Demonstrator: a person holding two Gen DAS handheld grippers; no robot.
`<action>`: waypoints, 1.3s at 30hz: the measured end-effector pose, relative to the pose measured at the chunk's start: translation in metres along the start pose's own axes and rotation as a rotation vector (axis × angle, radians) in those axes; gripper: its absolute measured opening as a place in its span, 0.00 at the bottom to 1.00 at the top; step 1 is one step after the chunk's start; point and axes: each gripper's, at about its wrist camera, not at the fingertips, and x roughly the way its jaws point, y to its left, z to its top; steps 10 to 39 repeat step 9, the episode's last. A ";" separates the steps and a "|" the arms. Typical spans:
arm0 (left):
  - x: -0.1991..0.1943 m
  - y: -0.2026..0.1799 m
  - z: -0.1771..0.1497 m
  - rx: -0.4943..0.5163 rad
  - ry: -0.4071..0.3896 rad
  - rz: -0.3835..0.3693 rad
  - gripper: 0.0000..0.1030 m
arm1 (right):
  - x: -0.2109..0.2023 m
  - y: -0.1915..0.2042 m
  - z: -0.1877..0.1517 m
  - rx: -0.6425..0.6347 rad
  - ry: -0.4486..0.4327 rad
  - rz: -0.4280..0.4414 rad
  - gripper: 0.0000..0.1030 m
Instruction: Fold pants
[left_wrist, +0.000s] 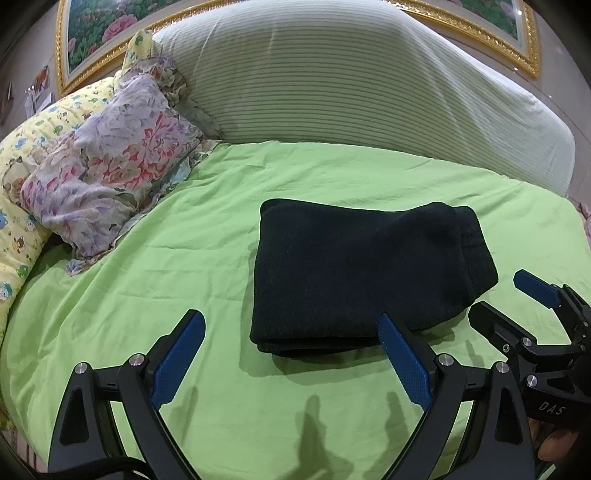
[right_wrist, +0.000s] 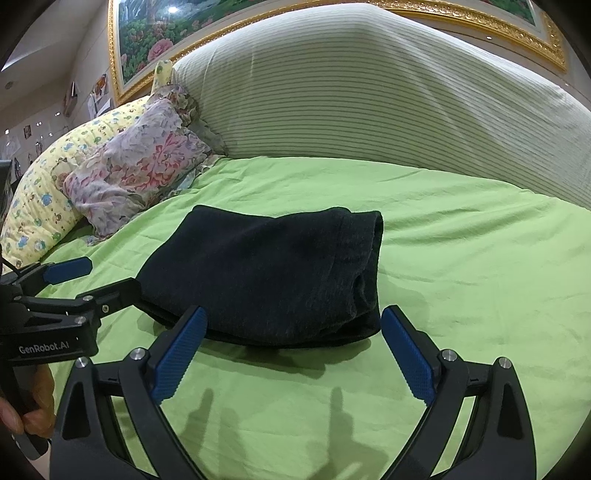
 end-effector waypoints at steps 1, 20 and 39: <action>0.000 0.000 0.000 -0.002 0.002 -0.001 0.93 | 0.000 -0.001 0.000 0.006 -0.003 0.000 0.94; 0.000 -0.012 0.001 0.030 0.005 0.004 0.93 | -0.003 -0.004 -0.001 0.049 -0.028 0.015 0.95; 0.000 -0.012 0.001 0.030 0.005 0.004 0.93 | -0.003 -0.004 -0.001 0.049 -0.028 0.015 0.95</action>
